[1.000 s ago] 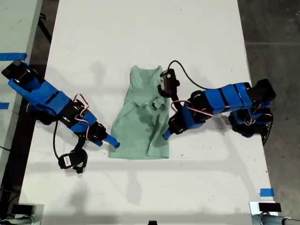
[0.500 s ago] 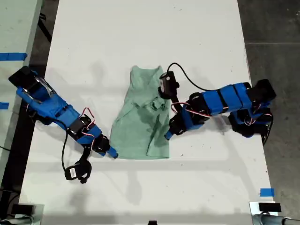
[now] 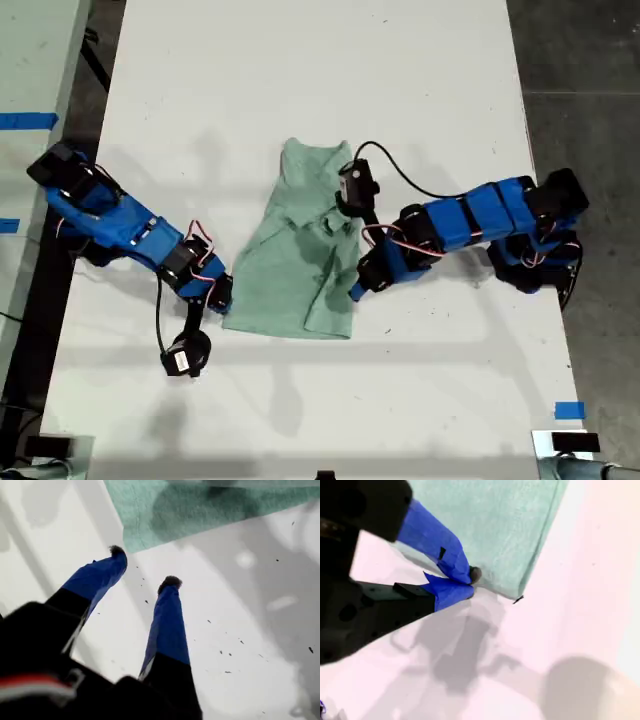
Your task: Fold tshirt
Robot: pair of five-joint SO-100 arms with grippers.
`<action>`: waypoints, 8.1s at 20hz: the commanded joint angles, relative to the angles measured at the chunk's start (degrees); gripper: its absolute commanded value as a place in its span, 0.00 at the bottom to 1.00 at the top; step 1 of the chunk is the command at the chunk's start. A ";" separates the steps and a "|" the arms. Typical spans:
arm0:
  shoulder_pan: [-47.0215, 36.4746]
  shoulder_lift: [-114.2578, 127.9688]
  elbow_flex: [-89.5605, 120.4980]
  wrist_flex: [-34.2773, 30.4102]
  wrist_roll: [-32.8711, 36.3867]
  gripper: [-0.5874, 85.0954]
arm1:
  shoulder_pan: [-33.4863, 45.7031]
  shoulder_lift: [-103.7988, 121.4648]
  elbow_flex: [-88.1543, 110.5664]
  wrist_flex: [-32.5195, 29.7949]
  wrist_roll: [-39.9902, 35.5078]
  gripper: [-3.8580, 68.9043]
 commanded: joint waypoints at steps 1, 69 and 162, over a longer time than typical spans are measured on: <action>-2.55 6.68 -3.69 2.64 1.76 0.01 | -0.88 6.15 -0.26 -2.20 0.53 0.29; -0.97 19.69 5.71 5.71 -5.01 0.01 | -3.16 13.62 17.93 -16.96 3.78 0.28; 0.62 -20.48 -33.84 1.85 7.73 0.26 | -5.98 -37.79 -33.31 -11.51 17.14 0.45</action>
